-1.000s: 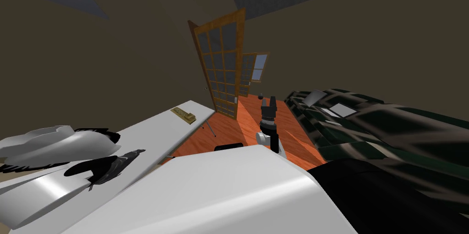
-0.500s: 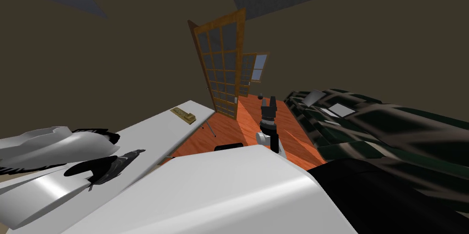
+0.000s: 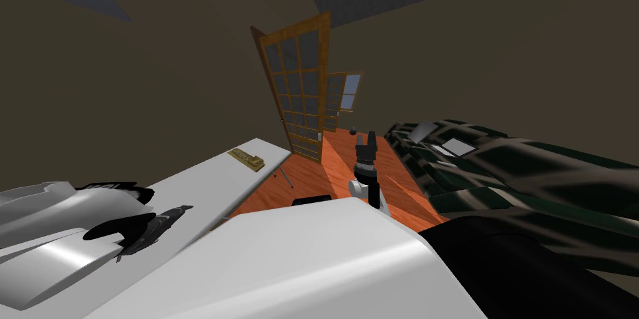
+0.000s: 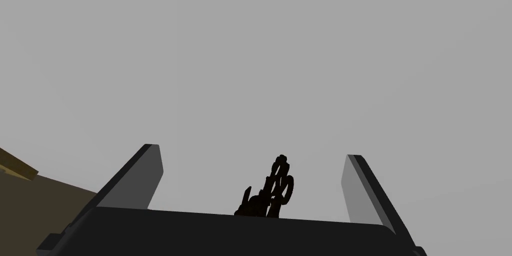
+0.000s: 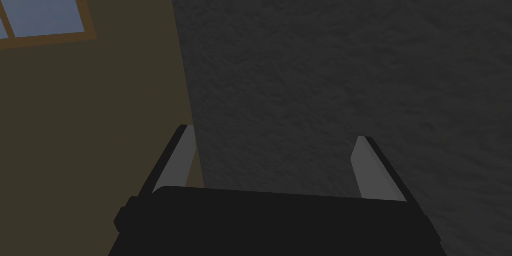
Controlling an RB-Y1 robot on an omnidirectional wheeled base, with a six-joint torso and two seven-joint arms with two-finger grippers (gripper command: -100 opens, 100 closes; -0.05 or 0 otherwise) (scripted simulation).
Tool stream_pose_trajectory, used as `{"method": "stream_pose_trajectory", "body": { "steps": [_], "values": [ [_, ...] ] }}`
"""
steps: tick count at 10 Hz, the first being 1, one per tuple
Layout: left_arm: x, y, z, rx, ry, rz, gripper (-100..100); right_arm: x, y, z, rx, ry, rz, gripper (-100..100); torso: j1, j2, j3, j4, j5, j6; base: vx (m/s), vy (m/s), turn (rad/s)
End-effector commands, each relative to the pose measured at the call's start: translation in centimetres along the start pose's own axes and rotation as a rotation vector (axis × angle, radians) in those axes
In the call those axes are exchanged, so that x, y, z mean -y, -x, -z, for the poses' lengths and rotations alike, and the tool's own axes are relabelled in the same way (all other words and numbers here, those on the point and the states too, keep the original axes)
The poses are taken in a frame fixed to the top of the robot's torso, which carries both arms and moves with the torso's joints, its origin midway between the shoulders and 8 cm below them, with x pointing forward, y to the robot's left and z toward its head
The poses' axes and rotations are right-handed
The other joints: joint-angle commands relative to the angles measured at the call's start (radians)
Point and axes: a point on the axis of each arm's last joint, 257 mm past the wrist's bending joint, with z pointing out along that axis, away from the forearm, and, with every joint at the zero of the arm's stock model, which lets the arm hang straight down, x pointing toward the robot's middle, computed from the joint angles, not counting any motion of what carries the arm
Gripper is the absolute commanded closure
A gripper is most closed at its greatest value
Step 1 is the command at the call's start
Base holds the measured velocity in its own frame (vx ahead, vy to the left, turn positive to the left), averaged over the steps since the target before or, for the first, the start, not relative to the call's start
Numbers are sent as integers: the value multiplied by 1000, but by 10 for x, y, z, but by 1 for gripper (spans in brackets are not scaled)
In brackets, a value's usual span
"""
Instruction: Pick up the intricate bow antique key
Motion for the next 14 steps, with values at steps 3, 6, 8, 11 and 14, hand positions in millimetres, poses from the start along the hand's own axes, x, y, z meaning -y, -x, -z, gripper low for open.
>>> {"method": "stream_pose_trajectory", "body": {
  "steps": [3,6,8,11,14],
  "values": [
    [0,0,0,0,0,0,-100,0,0,0,0,0,0,0,-2,0,0,0,0,0,4,-5,-21],
    [11,16,-6,42,-3,11,-100,0,0,0,0,0,0,0,-1,0,0,0,0,0,4,-5,-20],
    [16,19,-5,48,-12,8,-100,0,0,0,0,0,0,0,-2,-1,-1,0,-1,0,8,-3,-39],
    [16,19,-5,48,-12,8,-100,0,0,0,0,0,0,0,-1,0,0,0,0,0,-2,4,11],
    [16,19,-5,48,-12,8,-100,0,0,0,0,0,0,0,-1,1,1,0,0,-1,0,-1,-2]
  ]
}}
